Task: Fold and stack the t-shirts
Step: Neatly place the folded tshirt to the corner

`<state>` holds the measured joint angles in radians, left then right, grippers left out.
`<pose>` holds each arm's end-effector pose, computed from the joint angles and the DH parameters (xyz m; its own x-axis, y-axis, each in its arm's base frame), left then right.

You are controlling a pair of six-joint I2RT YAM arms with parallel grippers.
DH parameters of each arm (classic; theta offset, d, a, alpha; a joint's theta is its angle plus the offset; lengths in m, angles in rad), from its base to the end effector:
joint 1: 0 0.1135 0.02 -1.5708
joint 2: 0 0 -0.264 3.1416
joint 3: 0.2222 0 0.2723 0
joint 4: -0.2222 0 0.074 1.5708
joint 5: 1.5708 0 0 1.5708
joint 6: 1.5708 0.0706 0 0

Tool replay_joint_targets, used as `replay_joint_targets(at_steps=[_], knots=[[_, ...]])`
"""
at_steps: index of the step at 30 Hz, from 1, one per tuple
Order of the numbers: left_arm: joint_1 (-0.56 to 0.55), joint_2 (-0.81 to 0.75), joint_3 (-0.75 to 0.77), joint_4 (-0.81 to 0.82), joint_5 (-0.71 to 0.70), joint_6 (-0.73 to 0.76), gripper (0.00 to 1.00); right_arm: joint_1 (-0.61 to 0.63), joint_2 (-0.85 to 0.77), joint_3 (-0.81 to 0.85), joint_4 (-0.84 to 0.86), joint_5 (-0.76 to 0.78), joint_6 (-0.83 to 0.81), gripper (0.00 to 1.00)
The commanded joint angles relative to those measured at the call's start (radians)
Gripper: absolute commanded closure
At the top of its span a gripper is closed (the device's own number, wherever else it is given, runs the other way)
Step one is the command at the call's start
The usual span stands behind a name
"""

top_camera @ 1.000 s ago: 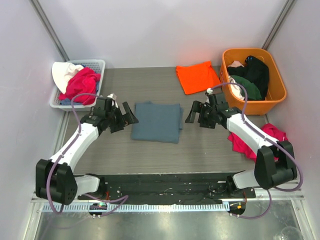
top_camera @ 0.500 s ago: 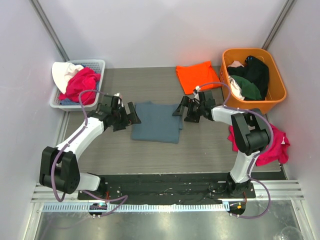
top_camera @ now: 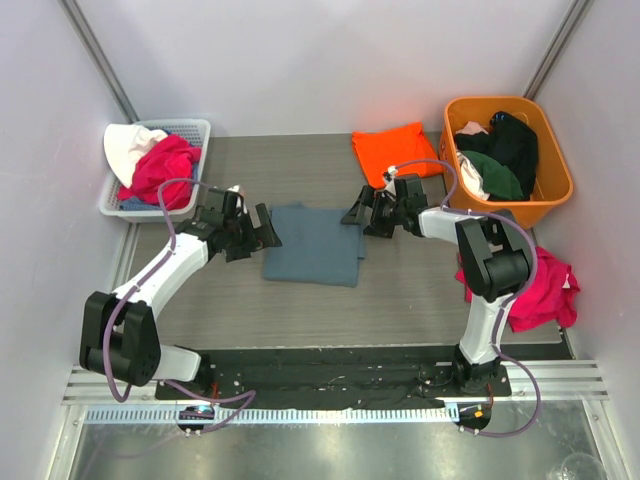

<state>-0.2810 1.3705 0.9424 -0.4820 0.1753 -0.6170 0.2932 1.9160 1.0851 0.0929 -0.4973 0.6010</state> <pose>0.3060 -0.1012 0.2032 -0.8362 -0.3516 -0.4208 -0.1323 0.8741 -0.4674 0.4052 0.1575 0.1147 -0.8659 0.2577 -0.4287 -0.1239 0.7198 0.6831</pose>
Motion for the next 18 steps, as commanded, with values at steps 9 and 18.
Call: replay_joint_targets(at_steps=[9, 18], knots=[[-0.003, -0.014, 0.010, 0.017, -0.016, 0.016, 0.00, 0.050, 0.092, 0.002, -0.070, -0.020, -0.027, 0.42], [-0.003, -0.024, -0.024, 0.020, -0.031, 0.023, 0.00, 0.058, 0.149, 0.140, -0.183, -0.017, -0.102, 0.99]])
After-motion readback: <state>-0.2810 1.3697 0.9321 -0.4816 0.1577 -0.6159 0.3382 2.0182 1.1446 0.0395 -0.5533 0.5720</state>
